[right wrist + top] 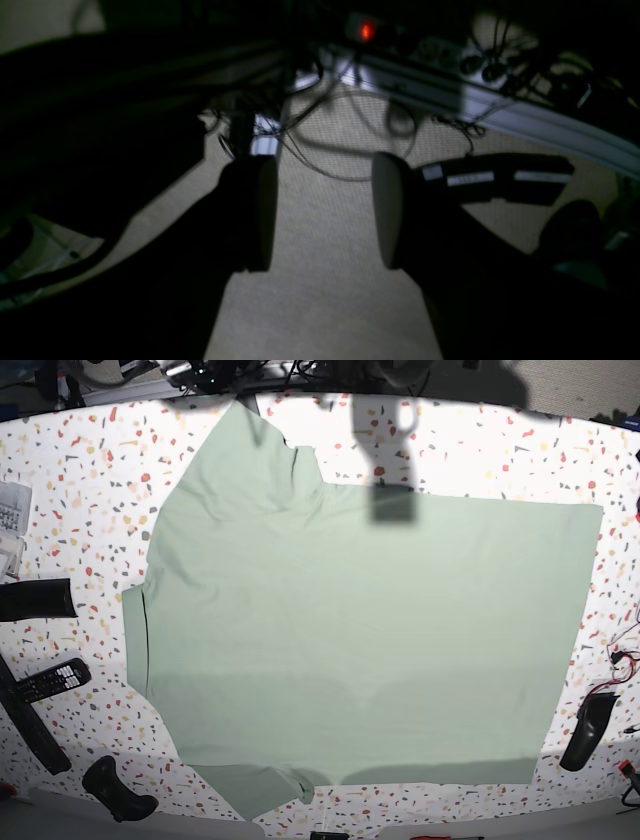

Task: Fold the T-shirt properly

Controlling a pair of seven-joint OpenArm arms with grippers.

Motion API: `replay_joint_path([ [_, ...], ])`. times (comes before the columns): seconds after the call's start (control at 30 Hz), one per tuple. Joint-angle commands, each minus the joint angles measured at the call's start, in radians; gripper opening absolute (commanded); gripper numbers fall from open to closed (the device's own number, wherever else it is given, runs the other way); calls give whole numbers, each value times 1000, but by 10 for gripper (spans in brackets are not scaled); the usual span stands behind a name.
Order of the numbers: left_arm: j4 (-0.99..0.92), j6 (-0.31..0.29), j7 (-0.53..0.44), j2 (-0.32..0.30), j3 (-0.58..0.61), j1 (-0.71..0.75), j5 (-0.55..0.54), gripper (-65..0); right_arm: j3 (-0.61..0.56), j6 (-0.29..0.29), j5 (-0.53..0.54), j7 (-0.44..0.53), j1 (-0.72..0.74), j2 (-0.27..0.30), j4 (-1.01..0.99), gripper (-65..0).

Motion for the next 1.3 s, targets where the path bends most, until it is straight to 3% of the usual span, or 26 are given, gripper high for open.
replay_joint_path([
  [0.0,3,3,-2,0,1,6,2,-358,0,10,0,11,-15,6,5,-353],
  [0.3,3,3,-2,0,1,6,2,-358,0,10,22,43,-106,13,5,-353],
  [0.47,3,3,-21,0,1,6,3,-358,0,14,113,44,-119,48,5,-353],
  [0.7,32,9,-40,-24,1,15,2,-358,1,14,106,97,-176,79,26,-353],
  [0.9,333,10,-18,-96,1,185,-38,-358,65,14,106,122,-363,92,215,-353],
  [1.13,782,12,78,-185,1,439,-107,-358,324,14,106,121,-638,92,541,-353],
  [1.2,886,47,140,-192,1,496,-106,-358,393,25,106,109,-703,92,630,-353],
  [1.27,979,132,213,-190,1,549,-104,-358,454,50,106,85,-765,92,719,-353],
])
